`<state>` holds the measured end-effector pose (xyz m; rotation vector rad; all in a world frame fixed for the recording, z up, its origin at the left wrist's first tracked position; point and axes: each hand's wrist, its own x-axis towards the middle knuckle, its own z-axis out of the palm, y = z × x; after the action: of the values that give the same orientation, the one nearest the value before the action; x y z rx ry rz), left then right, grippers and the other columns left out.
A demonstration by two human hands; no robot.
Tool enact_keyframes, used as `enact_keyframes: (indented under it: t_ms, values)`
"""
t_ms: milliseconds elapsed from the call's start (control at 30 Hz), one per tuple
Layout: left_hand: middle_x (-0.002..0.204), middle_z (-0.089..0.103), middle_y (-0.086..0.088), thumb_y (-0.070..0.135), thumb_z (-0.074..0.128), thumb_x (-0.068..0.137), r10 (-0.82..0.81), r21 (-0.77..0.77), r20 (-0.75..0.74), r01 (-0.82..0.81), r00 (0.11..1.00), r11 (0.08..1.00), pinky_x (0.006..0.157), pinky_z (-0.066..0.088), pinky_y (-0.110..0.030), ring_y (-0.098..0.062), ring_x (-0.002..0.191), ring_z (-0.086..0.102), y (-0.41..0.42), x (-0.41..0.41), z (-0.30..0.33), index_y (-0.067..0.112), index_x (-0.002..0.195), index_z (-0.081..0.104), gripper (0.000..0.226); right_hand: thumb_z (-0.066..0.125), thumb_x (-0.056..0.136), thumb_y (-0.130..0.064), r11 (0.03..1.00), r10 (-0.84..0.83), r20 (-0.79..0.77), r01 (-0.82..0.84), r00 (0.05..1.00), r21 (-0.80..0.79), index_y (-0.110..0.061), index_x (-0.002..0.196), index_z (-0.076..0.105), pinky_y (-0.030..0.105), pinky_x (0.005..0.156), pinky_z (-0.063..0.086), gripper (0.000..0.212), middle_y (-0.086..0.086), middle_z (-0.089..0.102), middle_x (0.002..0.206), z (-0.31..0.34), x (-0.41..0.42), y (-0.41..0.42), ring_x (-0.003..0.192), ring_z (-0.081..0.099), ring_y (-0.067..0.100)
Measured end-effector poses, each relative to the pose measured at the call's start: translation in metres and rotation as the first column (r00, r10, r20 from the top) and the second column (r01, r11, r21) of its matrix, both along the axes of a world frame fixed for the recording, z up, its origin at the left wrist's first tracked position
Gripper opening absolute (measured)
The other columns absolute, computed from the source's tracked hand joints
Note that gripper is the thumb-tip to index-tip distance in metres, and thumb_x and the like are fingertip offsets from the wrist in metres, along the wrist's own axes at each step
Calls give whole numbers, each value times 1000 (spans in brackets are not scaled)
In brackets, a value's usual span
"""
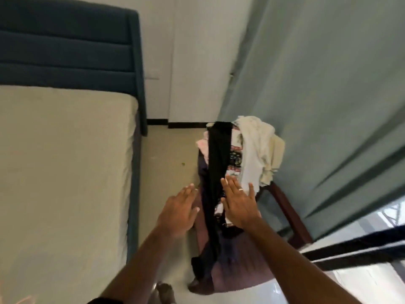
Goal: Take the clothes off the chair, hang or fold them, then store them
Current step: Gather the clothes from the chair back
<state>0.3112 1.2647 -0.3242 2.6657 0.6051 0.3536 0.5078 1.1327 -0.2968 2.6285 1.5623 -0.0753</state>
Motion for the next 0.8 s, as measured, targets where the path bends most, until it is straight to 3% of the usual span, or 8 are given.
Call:
enact_keyframes:
  t_ms: [67, 133, 267, 467, 600, 700, 800]
  values:
    - [152, 50, -10, 47, 35, 92, -26, -52, 17, 27, 1000, 998, 101, 52, -43, -25, 136, 53, -18, 33, 11, 10, 143, 55, 66, 24, 101, -42, 998, -62, 32, 61, 998, 16, -19, 163, 19, 66, 119, 18, 66, 0, 16, 170, 13, 29, -30, 157, 12, 15]
    - [165, 27, -3, 55, 25, 96, -27, -133, -28, 23, 999, 991, 117, 32, -41, -21, 151, 29, -26, 58, 17, 17, 157, 35, 73, 28, 104, -41, 995, -94, 58, 91, 994, 44, -21, 163, 13, 65, 120, 13, 63, -1, 6, 171, 25, 52, -50, 157, 5, 15]
    - [169, 12, 3, 52, 41, 104, 3, -228, -31, -10, 1000, 974, 121, 24, -41, -19, 154, 19, -25, 101, 23, 24, 160, 25, 65, 31, 106, -39, 985, -149, 68, 142, 986, 102, -22, 163, 11, 63, 121, 11, 63, -2, 2, 171, 50, 94, -70, 158, 3, 16]
    - [166, 23, -3, 71, 50, 91, 168, -376, -63, -179, 984, 909, 122, 27, -47, -25, 153, 24, 5, 143, 17, 23, 157, 32, 83, 28, 108, -39, 991, -111, 23, 109, 994, 80, -29, 163, 4, 62, 122, 10, 61, -5, -6, 171, 55, 169, -57, 157, -5, 15]
    - [135, 51, -6, 82, 58, 78, 301, -510, -4, -261, 954, 820, 108, 44, -54, -29, 132, 45, 40, 185, -3, 36, 142, 47, 80, 30, 107, -39, 994, -95, -17, 96, 995, 43, -37, 162, 6, 60, 121, 7, 59, -6, -4, 171, 41, 241, -32, 158, -3, 17]
    - [150, 46, -1, 81, 70, 71, 403, -609, -20, -331, 915, 721, 108, 45, -58, -31, 141, 44, 92, 222, -61, 44, 149, 36, 92, 34, 106, -40, 998, -64, -12, 64, 998, 14, -45, 159, 9, 66, 118, 11, 60, -7, -4, 171, 28, 303, -10, 158, -1, 18]
    - [156, 37, 0, 73, 73, 75, 529, -624, 11, -408, 848, 667, 112, 38, -62, -32, 146, 35, 101, 274, -37, 42, 150, 30, 91, 31, 106, -46, 999, -40, -45, 39, 998, -20, -49, 158, 7, 72, 114, 11, 58, -9, -11, 170, 2, 377, 16, 157, -6, 16]
